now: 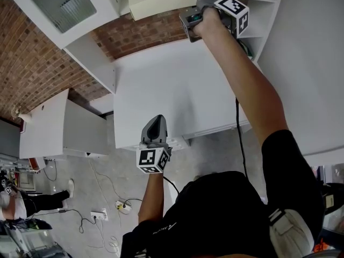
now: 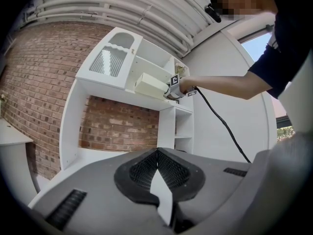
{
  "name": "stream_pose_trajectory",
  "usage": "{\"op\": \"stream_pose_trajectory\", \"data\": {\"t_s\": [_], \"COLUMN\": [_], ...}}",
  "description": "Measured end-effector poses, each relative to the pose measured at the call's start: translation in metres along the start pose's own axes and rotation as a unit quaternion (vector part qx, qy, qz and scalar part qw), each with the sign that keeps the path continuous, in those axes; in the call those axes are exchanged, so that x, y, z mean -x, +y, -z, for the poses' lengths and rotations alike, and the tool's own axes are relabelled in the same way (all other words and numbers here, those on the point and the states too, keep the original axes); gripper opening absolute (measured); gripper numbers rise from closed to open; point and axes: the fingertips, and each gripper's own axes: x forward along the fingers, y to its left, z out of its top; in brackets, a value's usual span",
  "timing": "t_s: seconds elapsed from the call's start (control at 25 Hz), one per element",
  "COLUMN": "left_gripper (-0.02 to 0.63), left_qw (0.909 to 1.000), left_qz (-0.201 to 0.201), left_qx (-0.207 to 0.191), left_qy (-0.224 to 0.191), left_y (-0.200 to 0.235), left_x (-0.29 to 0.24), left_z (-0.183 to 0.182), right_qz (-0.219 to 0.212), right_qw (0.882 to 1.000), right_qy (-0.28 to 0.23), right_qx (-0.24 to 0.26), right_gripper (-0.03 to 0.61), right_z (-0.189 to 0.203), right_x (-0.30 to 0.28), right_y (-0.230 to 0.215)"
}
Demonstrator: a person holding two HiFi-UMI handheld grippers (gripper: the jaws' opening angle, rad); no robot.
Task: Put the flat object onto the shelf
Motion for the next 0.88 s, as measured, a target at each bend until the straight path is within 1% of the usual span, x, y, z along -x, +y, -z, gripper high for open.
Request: {"op": "stream_pose_trajectory", "data": {"t_s": [0.28, 0.52, 0.76, 0.88], "left_gripper": [-0.002, -0.002, -0.002, -0.002], "left_qw": [0.9999, 0.9996, 0.9996, 0.9996], "left_qz": [-0.015, -0.027, -0.029, -0.028], "left_qx": [0.004, 0.003, 0.000, -0.001], "left_qy": [0.004, 0.002, 0.002, 0.002], "left_y": [0.008, 0.014, 0.012, 0.011], "left_x": [0.010, 0.017, 0.021, 0.022], "left_z": [0.002, 0.000, 0.001, 0.001], "right_qz": [0.001, 0.001, -0.012, -0.025], "right_qw": [1.000, 1.000, 0.999, 0.998], "right_qy": [-0.011, -0.008, -0.003, 0.002], "right_qx": [0.003, 0.012, 0.050, 0.060], "right_gripper": [0.311, 0.313, 0.342, 0.356], "right_z": [0.005, 0.008, 0.011, 0.011], "right_x": [-0.016, -0.028, -0.029, -0.028], "right_y": [-0.004, -0.008, -0.006, -0.004]}}
